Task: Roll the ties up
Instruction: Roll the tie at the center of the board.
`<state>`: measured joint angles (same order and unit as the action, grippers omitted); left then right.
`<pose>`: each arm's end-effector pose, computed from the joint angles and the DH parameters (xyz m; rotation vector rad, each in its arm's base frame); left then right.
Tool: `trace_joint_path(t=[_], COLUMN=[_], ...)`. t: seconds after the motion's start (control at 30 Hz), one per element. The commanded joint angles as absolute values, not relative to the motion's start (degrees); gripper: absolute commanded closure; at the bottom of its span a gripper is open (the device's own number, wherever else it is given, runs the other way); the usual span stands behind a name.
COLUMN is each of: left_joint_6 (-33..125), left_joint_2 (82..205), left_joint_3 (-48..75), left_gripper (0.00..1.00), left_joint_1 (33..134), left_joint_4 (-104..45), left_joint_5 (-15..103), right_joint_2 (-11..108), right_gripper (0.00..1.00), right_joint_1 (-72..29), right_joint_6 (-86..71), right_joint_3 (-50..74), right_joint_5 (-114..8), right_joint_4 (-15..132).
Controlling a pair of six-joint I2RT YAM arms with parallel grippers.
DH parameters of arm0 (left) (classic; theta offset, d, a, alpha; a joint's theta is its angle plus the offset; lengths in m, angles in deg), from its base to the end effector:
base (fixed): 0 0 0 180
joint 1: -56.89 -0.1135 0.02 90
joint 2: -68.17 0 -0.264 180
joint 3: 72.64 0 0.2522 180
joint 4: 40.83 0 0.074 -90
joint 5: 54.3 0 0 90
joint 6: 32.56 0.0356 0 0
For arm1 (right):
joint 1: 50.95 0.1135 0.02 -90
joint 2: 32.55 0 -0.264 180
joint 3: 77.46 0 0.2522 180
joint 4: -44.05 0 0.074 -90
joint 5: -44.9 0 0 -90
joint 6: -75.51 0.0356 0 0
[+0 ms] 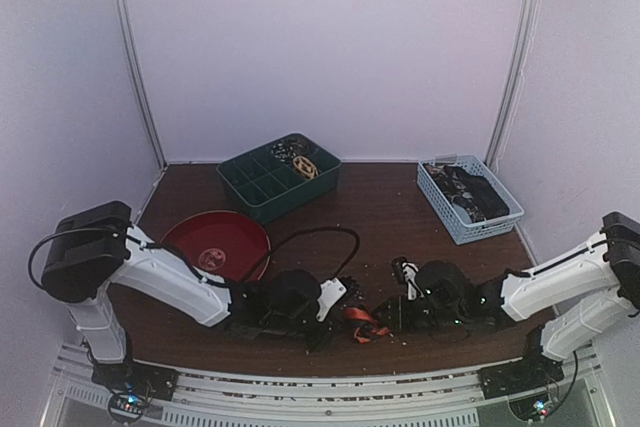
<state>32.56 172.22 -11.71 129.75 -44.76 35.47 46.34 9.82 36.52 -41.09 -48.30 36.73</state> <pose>0.1042 -0.3374 0.1280 0.9808 2.2097 -0.8617 0.1177 0.2144 0.1390 -0.2420 2.4203 1.0819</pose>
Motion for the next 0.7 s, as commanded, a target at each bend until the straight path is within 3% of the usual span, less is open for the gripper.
trace_joint_path(t=[0.0,0.37,0.67], left_joint_6=[34.48,35.02,34.24], left_joint_2=[173.34,175.22,173.23], left_joint_3=[-8.91,-5.23,-5.19], left_gripper=[1.00,1.00,0.98], left_joint_1=[130.06,130.01,129.97], left_joint_4=[-45.42,-42.09,-40.11], left_joint_5=[35.70,35.11,32.45], right_joint_2=[45.32,43.85,45.11], right_gripper=[0.74,0.79,0.79], right_joint_1=[10.04,10.05,10.78], right_joint_6=[34.05,33.28,33.57], right_joint_3=[-42.55,-43.54,-42.53], right_joint_5=[-45.90,-45.12,-52.60], right_joint_4=[38.02,38.62,37.62])
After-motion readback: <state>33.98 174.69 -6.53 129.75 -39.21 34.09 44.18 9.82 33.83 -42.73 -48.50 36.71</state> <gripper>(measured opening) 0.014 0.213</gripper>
